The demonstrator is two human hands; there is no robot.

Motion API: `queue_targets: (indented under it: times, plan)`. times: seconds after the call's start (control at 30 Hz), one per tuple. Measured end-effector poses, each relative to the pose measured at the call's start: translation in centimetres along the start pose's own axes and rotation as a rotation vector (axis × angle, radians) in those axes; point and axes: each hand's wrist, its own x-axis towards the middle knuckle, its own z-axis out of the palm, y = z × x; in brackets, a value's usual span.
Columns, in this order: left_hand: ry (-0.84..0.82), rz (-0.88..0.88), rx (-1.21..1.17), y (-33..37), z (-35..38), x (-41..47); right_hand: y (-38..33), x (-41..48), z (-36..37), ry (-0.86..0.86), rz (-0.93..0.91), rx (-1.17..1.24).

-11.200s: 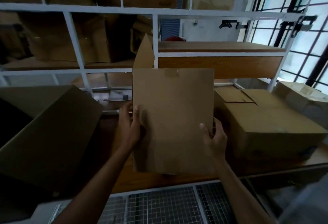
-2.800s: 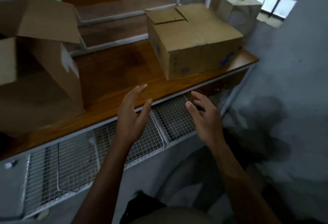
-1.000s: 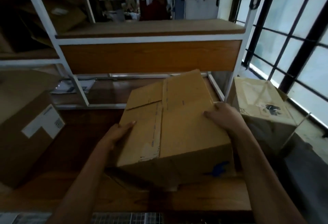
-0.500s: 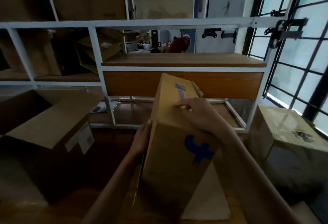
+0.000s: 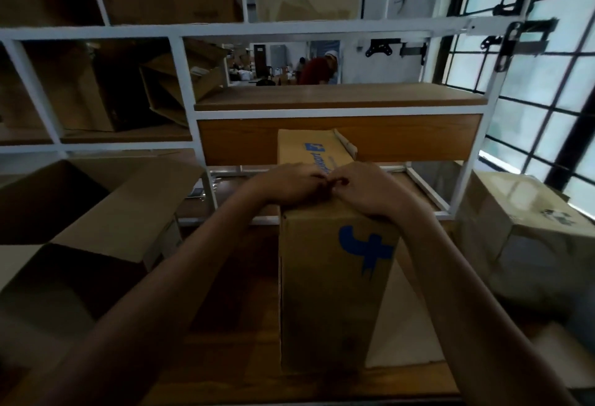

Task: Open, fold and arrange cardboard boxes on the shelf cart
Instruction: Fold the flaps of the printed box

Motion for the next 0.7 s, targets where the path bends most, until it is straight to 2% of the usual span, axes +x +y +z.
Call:
queue_targets:
  times: [0.1, 0.2, 0.27, 0.3, 0.37, 0.43, 0.5, 0.57, 0.63, 0.7]
  plan:
    - [-0.015, -0.02, 0.255, 0.8, 0.2, 1.4, 1.4, -2.7, -0.3, 0.068, 0.06, 0.232]
    - [-0.024, 0.091, 0.231, 2.3, 0.8, 1.7, 2.6, -5.4, 0.2, 0.431, 0.156, 0.692]
    - [-0.042, 0.191, 0.186, 3.7, 1.7, 1.7, 3.6, -6.7, 1.4, 0.687, 0.287, 1.021]
    - [-0.045, 0.233, 0.18, 4.6, 2.3, 1.7, 4.3, -7.3, 2.6, 0.744, 0.376, 1.115]
    - [-0.005, 0.251, 0.242, 6.5, 3.6, 1.7, 6.2, -8.4, 6.6, 0.724, 0.595, 1.221]
    - [0.075, 0.206, 0.356, 7.7, 5.0, 2.0, 8.9, -9.7, 11.8, 0.658, 0.848, 1.147]
    - [0.147, 0.187, 0.419, 8.2, 6.5, 2.3, 11.4, -11.7, 16.9, 0.532, 1.123, 0.856]
    - [0.236, 0.193, 0.455, 7.9, 7.5, 2.4, 13.1, -13.7, 21.5, 0.306, 1.309, 0.57]
    - [0.318, 0.175, 0.464, 7.4, 7.8, 2.6, 13.9, -15.4, 24.8, 0.15, 1.434, 0.37]
    - [0.351, 0.165, 0.448, 7.2, 7.7, 2.4, 14.4, -16.1, 25.5, 0.209, 1.442, 0.345]
